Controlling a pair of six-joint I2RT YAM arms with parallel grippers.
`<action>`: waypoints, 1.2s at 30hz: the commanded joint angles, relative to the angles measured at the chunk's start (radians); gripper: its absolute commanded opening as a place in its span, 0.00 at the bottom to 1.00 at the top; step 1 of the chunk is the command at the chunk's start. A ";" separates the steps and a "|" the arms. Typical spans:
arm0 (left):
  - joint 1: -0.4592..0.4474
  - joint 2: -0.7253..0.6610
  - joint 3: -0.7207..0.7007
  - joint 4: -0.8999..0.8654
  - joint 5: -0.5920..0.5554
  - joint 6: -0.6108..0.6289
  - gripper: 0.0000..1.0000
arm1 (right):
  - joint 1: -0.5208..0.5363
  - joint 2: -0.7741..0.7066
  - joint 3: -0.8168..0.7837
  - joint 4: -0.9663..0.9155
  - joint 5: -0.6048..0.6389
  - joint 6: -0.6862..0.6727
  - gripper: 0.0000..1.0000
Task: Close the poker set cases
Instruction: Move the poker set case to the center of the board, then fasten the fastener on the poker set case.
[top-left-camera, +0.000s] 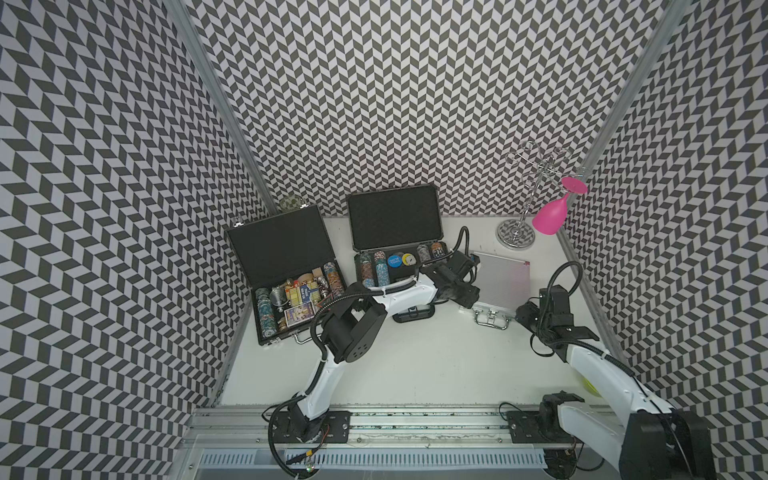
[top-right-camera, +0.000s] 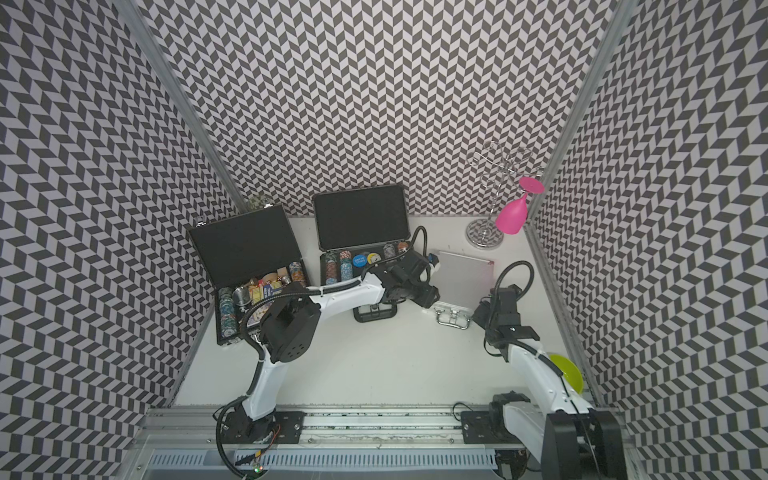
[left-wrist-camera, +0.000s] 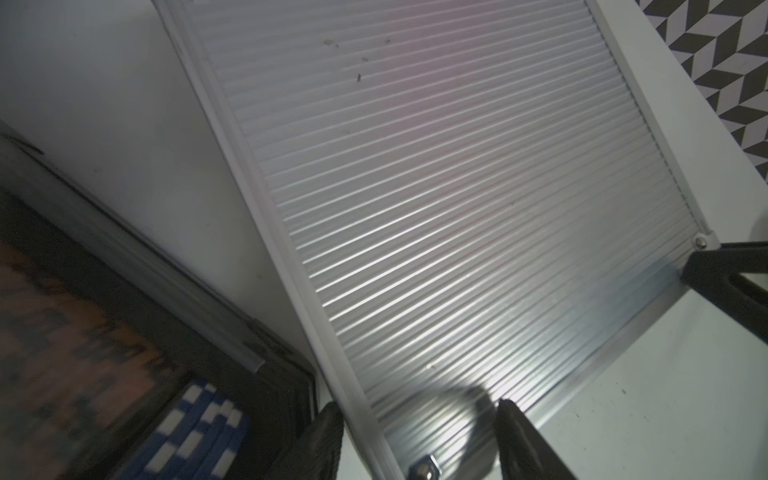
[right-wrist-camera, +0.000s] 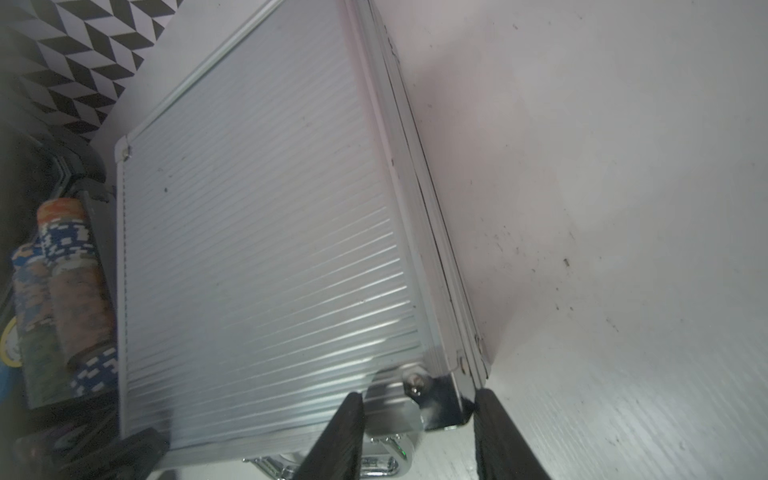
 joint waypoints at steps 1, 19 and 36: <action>-0.042 -0.032 -0.008 0.023 0.064 -0.016 0.61 | 0.045 -0.024 -0.023 -0.115 -0.089 0.028 0.43; -0.036 -0.128 -0.055 0.043 -0.017 -0.049 0.64 | 0.079 0.013 0.283 -0.225 0.029 -0.053 0.53; -0.102 -0.247 -0.311 0.249 0.057 -0.231 0.45 | 0.128 0.310 0.373 -0.144 -0.076 -0.177 0.18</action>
